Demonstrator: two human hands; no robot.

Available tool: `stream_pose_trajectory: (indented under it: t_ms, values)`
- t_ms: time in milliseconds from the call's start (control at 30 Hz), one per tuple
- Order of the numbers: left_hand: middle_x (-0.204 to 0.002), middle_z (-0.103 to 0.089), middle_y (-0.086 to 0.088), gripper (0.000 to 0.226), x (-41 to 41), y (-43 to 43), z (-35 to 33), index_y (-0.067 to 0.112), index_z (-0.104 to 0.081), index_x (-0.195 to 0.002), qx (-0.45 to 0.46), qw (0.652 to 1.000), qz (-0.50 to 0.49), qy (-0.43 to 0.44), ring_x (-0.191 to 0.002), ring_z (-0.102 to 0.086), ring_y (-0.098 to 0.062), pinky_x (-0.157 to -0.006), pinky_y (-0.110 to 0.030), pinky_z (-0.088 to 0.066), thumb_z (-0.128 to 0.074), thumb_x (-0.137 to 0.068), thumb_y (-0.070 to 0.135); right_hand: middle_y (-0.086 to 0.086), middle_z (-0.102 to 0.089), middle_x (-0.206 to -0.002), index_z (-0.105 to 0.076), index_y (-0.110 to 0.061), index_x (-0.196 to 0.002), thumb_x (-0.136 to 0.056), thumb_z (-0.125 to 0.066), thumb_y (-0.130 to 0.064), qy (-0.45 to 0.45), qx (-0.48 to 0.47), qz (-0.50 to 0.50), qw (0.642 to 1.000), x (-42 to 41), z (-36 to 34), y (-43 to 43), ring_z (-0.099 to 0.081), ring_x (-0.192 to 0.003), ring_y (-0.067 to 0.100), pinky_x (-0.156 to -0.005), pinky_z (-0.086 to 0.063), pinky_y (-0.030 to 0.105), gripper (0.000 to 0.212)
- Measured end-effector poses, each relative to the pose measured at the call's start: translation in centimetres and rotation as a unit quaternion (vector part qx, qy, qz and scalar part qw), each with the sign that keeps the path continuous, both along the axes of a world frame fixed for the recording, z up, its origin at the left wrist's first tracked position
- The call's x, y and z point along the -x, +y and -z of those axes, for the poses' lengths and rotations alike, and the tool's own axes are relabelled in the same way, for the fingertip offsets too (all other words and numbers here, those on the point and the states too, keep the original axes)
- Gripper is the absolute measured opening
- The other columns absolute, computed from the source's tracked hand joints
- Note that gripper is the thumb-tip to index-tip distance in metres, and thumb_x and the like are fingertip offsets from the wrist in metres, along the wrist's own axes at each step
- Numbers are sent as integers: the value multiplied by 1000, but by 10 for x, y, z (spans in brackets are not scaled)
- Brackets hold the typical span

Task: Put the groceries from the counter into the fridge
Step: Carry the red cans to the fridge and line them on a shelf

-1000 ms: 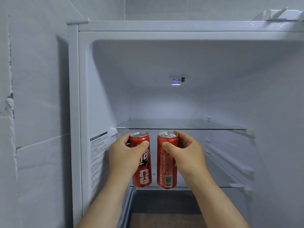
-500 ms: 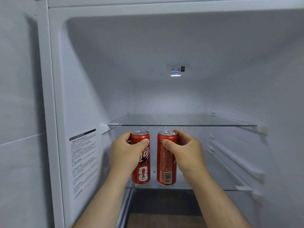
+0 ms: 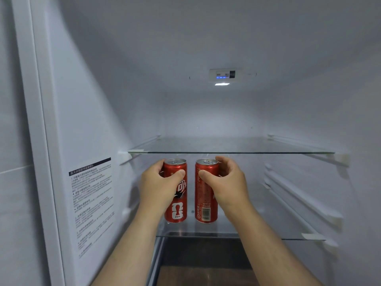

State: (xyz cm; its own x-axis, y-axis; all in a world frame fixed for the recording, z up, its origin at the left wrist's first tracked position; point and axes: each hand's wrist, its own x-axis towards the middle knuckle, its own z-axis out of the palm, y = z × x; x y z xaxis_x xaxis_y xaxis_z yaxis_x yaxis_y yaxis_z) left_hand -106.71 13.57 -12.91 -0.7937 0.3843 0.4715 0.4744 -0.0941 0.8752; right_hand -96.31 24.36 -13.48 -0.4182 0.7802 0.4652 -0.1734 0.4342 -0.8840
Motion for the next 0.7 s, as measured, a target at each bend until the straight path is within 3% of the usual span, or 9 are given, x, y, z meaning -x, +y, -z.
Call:
stream_pose_trajectory:
  t_ms: [100, 167, 333, 433, 700]
  values:
    - [-104, -67, 13, 28, 2, 0, 0, 41, -57, -110, -1, 999, 37, -20, -97, -66, -14, -85, -42, -57, -71, -87, 31, -12, -55, -128, -45, -35, -137, -80, -80, -34, -20, -17, 0, 1000, 6, 1, 3, -55, -112, 11, -90, -51, 34, 67]
    - [-106, -67, 14, 31, 3, -1, 4, 41, -57, -113, 3, 999, 46, -28, -98, -66, -12, -87, -44, -57, -71, -87, 31, -12, -53, -128, -43, -37, -138, -81, -79, -35, -40, -23, -15, 999, 6, 0, 6, -53, -113, 12, -90, -51, 36, 67]
    - [-120, -60, 13, 62, -4, -3, 28, 36, -47, -131, 74, 997, 18, -14, -111, -61, -16, -95, -47, -53, -80, -79, 29, -7, -55, -132, -38, -32, -144, -89, -69, -12, -114, 5, -123, 986, -8, 1, 18, -54, -123, 18, -100, -48, 43, 65]
    - [-130, -57, 5, 73, -6, -2, 36, 28, -43, -137, 106, 994, -20, 5, -120, -57, -22, -99, -48, -50, -82, -76, 26, -4, -59, -131, -44, -30, -139, -89, -67, -5, -178, -4, -127, 976, -11, 6, 20, -56, -124, 21, -105, -47, 48, 60]
    - [-133, -57, 4, 65, 2, 7, 38, 28, -44, -141, 115, 993, -15, 15, -122, -56, -21, -100, -46, -49, -75, -83, 22, -16, -56, -117, -45, -32, -135, -80, -81, -26, -173, -42, -53, 983, 2, 12, 18, -55, -112, 11, -97, -48, 36, 66]
